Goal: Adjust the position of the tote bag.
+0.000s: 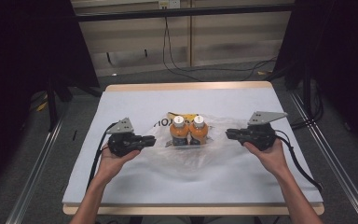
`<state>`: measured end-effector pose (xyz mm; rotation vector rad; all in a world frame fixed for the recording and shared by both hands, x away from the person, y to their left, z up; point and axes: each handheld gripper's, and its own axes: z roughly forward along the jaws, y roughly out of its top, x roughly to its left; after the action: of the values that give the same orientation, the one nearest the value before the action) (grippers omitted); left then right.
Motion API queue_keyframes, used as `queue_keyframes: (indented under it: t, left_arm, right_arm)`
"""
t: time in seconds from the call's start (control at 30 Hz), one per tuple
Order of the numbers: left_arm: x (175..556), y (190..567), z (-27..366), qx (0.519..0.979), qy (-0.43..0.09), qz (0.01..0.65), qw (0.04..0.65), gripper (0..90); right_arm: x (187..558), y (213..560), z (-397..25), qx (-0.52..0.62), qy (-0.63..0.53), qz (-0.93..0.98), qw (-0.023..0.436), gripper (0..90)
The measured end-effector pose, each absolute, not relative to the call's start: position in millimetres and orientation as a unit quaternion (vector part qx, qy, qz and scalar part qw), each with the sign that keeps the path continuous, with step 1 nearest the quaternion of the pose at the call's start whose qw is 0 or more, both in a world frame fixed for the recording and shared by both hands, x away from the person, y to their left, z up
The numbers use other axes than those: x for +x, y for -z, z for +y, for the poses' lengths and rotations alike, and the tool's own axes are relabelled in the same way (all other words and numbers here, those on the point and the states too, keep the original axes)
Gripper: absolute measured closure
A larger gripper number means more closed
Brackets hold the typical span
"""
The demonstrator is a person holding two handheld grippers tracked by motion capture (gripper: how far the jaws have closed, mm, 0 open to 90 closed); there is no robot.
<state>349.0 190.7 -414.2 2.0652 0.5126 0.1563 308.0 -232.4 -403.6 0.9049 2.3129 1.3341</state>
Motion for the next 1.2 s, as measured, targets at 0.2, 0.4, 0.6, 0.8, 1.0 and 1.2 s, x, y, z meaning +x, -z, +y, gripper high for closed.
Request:
queue_keyframes:
  t: [0.2,0.4,0.6,0.8,1.0,1.2]
  left_arm:
    - [364,420,165,0.873,-0.057,0.195,0.443,89.8]
    - [378,436,145,0.894,-0.047,0.191,0.402,89.7]
    - [383,450,129,0.914,-0.045,0.184,0.360,86.1]
    - [387,464,133,0.928,-0.056,0.194,0.314,85.9]
    - [384,467,140,0.934,-0.070,0.190,0.295,86.4]
    - [384,465,155,0.941,-0.089,0.183,0.271,88.2]
  right_arm:
    - [331,413,-208,0.304,-0.430,0.840,0.133,90.0]
    - [355,425,-202,0.315,-0.392,0.857,0.111,90.0]
    - [375,445,-190,0.322,-0.354,0.873,0.096,90.0]
    - [384,463,-185,0.327,-0.298,0.891,0.101,90.0]
    - [385,467,-184,0.332,-0.265,0.899,0.107,90.0]
    - [382,462,-194,0.319,-0.197,0.916,0.141,90.0]
